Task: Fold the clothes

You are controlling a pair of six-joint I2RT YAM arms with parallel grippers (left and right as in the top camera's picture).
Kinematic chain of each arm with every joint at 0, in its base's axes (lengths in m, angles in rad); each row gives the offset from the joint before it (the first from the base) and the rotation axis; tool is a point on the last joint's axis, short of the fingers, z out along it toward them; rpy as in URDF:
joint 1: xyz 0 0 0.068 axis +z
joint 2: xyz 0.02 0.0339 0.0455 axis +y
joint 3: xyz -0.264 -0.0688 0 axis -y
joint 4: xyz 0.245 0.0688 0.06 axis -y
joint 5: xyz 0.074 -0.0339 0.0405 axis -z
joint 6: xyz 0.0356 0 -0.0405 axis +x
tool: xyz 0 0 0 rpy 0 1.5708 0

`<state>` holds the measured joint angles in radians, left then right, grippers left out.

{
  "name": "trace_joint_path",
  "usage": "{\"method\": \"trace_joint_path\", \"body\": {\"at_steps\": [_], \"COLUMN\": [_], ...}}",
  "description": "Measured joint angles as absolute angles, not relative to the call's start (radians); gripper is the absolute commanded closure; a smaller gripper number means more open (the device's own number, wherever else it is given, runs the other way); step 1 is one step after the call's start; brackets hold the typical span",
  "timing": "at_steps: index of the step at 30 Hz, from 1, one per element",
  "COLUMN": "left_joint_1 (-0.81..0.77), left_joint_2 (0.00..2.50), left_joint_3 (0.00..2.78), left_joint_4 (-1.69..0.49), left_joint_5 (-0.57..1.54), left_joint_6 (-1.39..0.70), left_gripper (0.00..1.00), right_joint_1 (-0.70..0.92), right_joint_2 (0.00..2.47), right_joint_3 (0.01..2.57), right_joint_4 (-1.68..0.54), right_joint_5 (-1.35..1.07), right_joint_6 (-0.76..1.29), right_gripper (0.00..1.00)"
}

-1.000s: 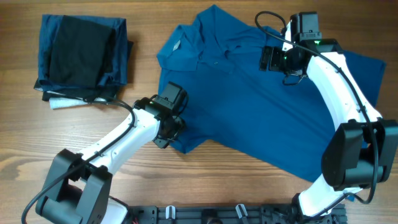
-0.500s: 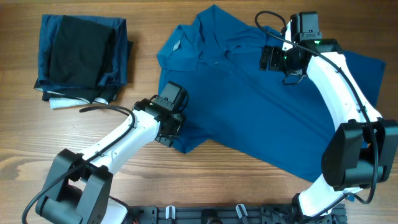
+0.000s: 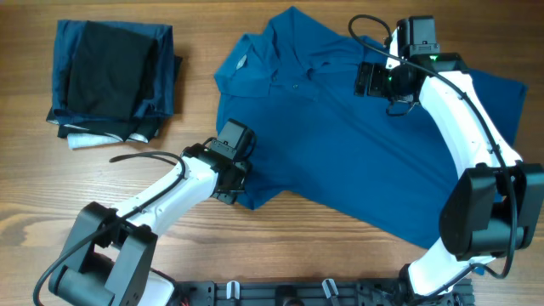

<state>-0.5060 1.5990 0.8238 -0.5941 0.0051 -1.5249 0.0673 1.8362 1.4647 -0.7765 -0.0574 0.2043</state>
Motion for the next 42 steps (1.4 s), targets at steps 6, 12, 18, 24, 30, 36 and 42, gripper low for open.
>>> {"method": "trace_joint_path", "body": {"at_steps": [6,12,18,24,30,36,42], "left_joint_1": [-0.506,-0.506,-0.506,-0.506,-0.506,-0.506,-0.506], "left_joint_2": [1.599,1.599,1.599,1.491,1.443,1.443,1.442], "left_joint_3": [0.824,0.824,0.824,0.823,0.823,0.823,0.764], "left_joint_4": [-0.573,-0.571,-0.607,-0.629,-0.763,-0.752,-0.578], "left_joint_5": [0.005,0.005,0.004,-0.001,-0.025,0.001,0.048], "left_joint_6": [-1.529,-1.529,-1.52,-1.471,-1.454,-1.448,-1.456], "left_gripper": [0.62,0.83,0.89,0.84,0.48,0.16,0.4], "right_joint_1": [0.067,0.067,0.067,0.067,0.067,0.067,0.067], "right_joint_2": [1.836,1.836,1.836,1.836,1.836,1.836,1.836], "right_joint_3": [1.465,1.465,1.465,1.465,1.465,1.465,1.465], "right_joint_4": [-0.776,-0.776,-0.776,-0.777,-0.776,-0.776,-0.775], "right_joint_5": [-0.057,-0.057,-0.057,-0.057,-0.057,-0.055,-0.055], "right_joint_6": [0.205,0.204,0.204,0.204,0.204,0.204,0.204], "right_gripper": [0.01,0.0,0.0,0.01,0.0,0.01,0.01]}}
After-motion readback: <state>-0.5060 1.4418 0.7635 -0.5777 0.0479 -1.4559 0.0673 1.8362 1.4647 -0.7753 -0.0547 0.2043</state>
